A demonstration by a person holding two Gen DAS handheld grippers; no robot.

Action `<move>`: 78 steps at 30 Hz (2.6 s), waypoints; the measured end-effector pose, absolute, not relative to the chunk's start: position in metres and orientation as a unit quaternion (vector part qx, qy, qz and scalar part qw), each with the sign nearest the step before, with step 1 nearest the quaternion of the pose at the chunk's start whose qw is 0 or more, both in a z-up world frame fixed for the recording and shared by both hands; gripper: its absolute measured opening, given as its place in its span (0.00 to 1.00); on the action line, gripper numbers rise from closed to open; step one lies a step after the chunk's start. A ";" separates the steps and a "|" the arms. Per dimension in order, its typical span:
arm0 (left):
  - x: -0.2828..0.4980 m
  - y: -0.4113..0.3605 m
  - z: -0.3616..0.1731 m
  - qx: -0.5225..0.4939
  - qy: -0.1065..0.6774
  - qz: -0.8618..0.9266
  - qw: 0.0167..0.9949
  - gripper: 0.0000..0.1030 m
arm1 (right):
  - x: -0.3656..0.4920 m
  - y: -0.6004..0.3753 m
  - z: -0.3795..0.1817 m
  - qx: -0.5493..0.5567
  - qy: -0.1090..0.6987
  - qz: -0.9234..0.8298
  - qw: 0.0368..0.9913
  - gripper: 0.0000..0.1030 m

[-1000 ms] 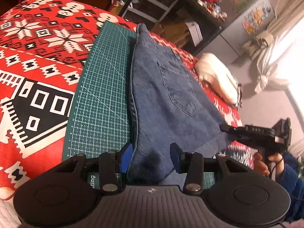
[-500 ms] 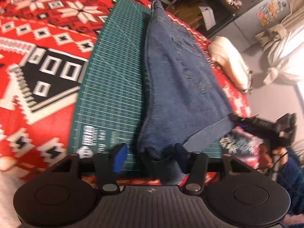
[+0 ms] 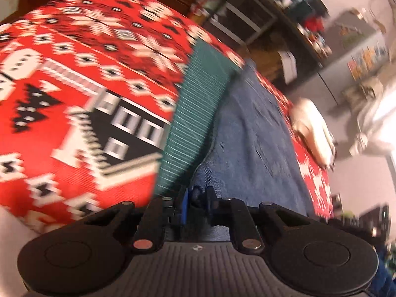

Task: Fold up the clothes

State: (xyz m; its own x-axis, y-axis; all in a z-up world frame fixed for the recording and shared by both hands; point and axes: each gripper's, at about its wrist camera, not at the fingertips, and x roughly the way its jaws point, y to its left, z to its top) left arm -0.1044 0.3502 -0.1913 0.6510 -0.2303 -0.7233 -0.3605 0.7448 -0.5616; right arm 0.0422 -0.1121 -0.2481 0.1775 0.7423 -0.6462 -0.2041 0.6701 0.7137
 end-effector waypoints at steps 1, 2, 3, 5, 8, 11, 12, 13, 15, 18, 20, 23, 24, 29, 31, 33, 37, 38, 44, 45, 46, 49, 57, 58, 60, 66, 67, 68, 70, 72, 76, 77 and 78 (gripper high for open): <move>-0.105 0.355 -0.191 -0.358 0.415 0.043 0.835 0.13 | 0.036 -0.109 -0.249 0.247 0.558 0.329 0.721 0.13; -0.106 0.360 -0.191 -0.361 0.414 0.048 0.834 0.14 | 0.030 -0.105 -0.249 0.247 0.562 0.334 0.715 0.13; -0.107 0.366 -0.191 -0.364 0.412 0.053 0.834 0.14 | 0.024 -0.100 -0.250 0.242 0.564 0.338 0.714 0.13; -0.105 0.366 -0.193 -0.361 0.420 0.052 0.831 0.14 | 0.017 -0.094 -0.252 0.228 0.565 0.335 0.719 0.15; -0.103 0.363 -0.193 -0.350 0.428 0.055 0.831 0.18 | 0.013 -0.094 -0.252 0.220 0.566 0.322 0.726 0.25; -0.108 0.363 -0.188 -0.343 0.425 0.054 0.836 0.25 | 0.008 -0.097 -0.245 0.198 0.559 0.314 0.741 0.29; -0.109 0.361 -0.182 -0.331 0.422 0.054 0.842 0.31 | 0.006 -0.096 -0.240 0.183 0.553 0.313 0.750 0.30; -0.111 0.360 -0.177 -0.319 0.418 0.054 0.849 0.35 | 0.003 -0.095 -0.234 0.166 0.545 0.311 0.761 0.34; -0.112 0.351 -0.162 -0.277 0.413 0.052 0.866 0.37 | -0.002 -0.093 -0.223 0.130 0.529 0.308 0.780 0.38; -0.111 0.335 -0.143 -0.216 0.405 0.042 0.887 0.39 | -0.011 -0.084 -0.200 0.057 0.495 0.314 0.808 0.44; -0.106 0.324 -0.138 -0.197 0.397 0.026 0.896 0.44 | -0.017 -0.076 -0.187 0.016 0.470 0.322 0.822 0.51; -0.096 0.308 -0.134 -0.175 0.388 0.004 0.905 0.47 | -0.024 -0.058 -0.169 -0.027 0.434 0.333 0.837 0.64; -0.089 0.302 -0.136 -0.172 0.391 -0.004 0.904 0.49 | -0.025 -0.053 -0.166 -0.032 0.426 0.338 0.839 0.68; -0.058 0.274 -0.156 -0.133 0.400 -0.016 0.907 0.59 | -0.027 -0.016 -0.170 -0.077 0.403 0.350 0.842 0.85; -0.045 0.262 -0.164 -0.107 0.405 -0.018 0.908 0.61 | -0.026 -0.003 -0.177 -0.100 0.393 0.343 0.847 0.91; -0.035 0.251 -0.173 -0.083 0.413 -0.025 0.906 0.66 | -0.024 0.007 -0.185 -0.113 0.390 0.340 0.848 0.94; -0.021 0.236 -0.189 -0.046 0.424 -0.031 0.904 0.76 | -0.020 0.021 -0.205 -0.145 0.378 0.333 0.852 0.99; -0.018 0.233 -0.193 -0.039 0.428 -0.031 0.903 0.78 | -0.019 0.024 -0.211 -0.155 0.377 0.331 0.851 0.99; -0.014 0.215 -0.213 0.012 0.444 -0.036 0.895 0.95 | -0.017 0.027 -0.238 -0.167 0.399 0.338 0.836 1.00; -0.015 0.214 -0.215 0.015 0.442 -0.032 0.896 0.96 | -0.016 0.025 -0.239 -0.162 0.400 0.338 0.836 1.00; -0.016 0.213 -0.216 0.017 0.439 -0.028 0.898 0.98 | -0.016 0.023 -0.240 -0.156 0.401 0.339 0.837 1.00; -0.014 0.214 -0.217 0.016 0.439 -0.024 0.898 1.00 | -0.014 0.018 -0.243 -0.142 0.405 0.341 0.836 1.00; -0.012 0.210 -0.217 0.009 0.443 -0.011 0.896 1.00 | -0.020 0.010 -0.247 -0.135 0.382 0.350 0.845 1.00; -0.012 0.209 -0.217 0.008 0.444 -0.008 0.896 1.00 | -0.020 0.009 -0.247 -0.134 0.378 0.353 0.846 1.00; -0.014 0.210 -0.217 0.008 0.440 -0.008 0.898 1.00 | -0.021 0.008 -0.247 -0.134 0.373 0.355 0.847 1.00; -0.015 0.209 -0.218 0.011 0.434 -0.008 0.901 1.00 | -0.020 0.009 -0.246 -0.136 0.375 0.357 0.845 1.00; -0.015 0.209 -0.218 0.011 0.433 -0.007 0.901 1.00 | -0.020 0.008 -0.246 -0.136 0.375 0.357 0.845 1.00; -0.015 0.209 -0.218 0.012 0.432 -0.007 0.902 1.00 | -0.020 0.008 -0.246 -0.136 0.375 0.357 0.845 1.00; -0.016 0.208 -0.219 0.013 0.429 -0.006 0.903 1.00 | -0.020 0.008 -0.247 -0.134 0.373 0.357 0.846 1.00; -0.017 0.208 -0.219 0.013 0.426 -0.006 0.905 1.00 | -0.021 0.007 -0.248 -0.134 0.371 0.357 0.847 1.00; -0.019 0.205 -0.220 0.019 0.415 -0.001 0.910 1.00 | -0.021 0.006 -0.248 -0.131 0.369 0.357 0.848 1.00; -0.020 0.205 -0.220 0.020 0.412 0.000 0.911 1.00 | -0.021 0.005 -0.247 -0.128 0.369 0.358 0.848 1.00; -0.021 0.204 -0.220 0.022 0.409 0.001 0.912 1.00 | -0.020 0.004 -0.247 -0.126 0.369 0.360 0.848 1.00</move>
